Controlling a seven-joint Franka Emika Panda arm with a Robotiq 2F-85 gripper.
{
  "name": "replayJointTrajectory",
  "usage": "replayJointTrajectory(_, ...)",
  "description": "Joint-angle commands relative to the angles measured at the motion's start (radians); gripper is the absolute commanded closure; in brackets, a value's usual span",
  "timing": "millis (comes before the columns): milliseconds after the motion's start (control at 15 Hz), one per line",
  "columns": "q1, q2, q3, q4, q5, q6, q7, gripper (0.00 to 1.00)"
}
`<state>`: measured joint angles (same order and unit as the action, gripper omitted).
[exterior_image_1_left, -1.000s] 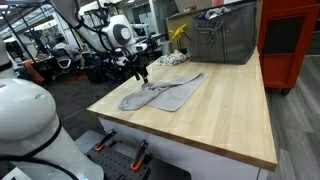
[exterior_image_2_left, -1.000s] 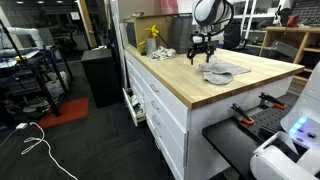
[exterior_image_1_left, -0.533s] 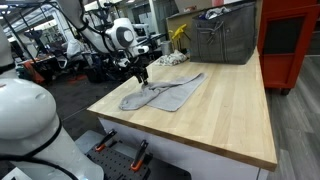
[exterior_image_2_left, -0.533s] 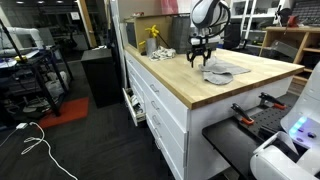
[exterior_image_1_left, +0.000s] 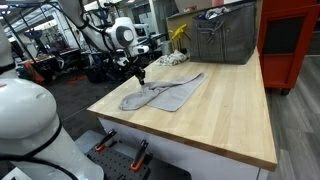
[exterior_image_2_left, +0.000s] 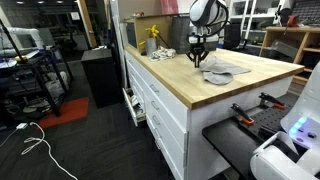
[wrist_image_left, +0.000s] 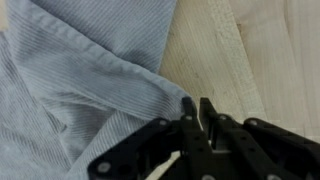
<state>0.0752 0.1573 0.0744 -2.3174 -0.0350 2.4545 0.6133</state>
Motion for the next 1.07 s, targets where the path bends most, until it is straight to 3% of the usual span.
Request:
replayJointTrajectory(0,0.011,-0.007,-0.018,0.011,0.030,-0.031,-0.012,1.00)
replayJointTrajectory(467,0.018,-0.067,0.004,0.005,0.102,-0.072,-0.071,0.99)
replayJointTrajectory(667,0.042,-0.107,0.031,0.056,0.150,-0.167,-0.119,0.99)
replayJointTrajectory(1000,0.098,-0.123,0.082,0.201,0.085,-0.335,-0.047,0.99)
